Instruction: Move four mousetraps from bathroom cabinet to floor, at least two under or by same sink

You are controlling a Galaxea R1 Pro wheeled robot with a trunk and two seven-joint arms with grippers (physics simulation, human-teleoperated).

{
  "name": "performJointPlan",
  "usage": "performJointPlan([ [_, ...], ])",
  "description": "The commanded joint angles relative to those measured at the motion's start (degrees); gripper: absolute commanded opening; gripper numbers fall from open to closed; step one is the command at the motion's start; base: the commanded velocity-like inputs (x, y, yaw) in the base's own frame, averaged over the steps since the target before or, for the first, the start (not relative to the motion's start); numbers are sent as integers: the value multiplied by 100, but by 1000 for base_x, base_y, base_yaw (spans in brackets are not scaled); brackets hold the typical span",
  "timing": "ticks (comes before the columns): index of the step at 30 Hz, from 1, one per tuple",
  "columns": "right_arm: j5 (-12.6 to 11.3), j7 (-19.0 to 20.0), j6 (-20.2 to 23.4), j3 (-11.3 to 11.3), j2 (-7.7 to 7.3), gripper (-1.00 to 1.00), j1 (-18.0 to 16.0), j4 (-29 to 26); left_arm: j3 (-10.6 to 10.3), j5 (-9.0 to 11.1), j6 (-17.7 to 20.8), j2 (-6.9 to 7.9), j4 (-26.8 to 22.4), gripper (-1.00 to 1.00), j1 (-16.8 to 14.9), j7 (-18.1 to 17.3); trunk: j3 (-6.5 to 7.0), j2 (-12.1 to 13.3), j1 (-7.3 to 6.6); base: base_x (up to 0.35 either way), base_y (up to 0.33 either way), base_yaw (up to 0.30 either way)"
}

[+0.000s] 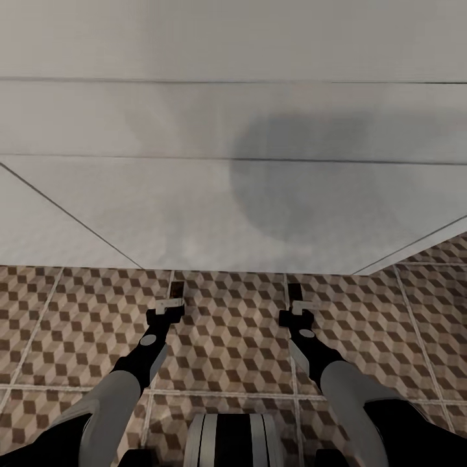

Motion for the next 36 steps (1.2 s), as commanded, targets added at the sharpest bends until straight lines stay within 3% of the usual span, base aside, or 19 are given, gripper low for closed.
performJointPlan([
  [1, -46, -29, -20, 39, -3, -100, -3, 6, 27, -69, -20, -4, 5, -100, -4, 37, -3, -1, -1, 0, 0, 0],
  [20, -47, -30, -14, 39, -8, -100, -3, 4, 27, -69, -36, -4, -2, -100, -4, 49, -3, -1, -1, 2, 0, 0],
  [36, -41, -32, -14, 39, -6, -100, -3, 3, 27, -69, -41, -4, -29, -100, -4, 53, -3, -1, -1, 103, 0, 0],
])
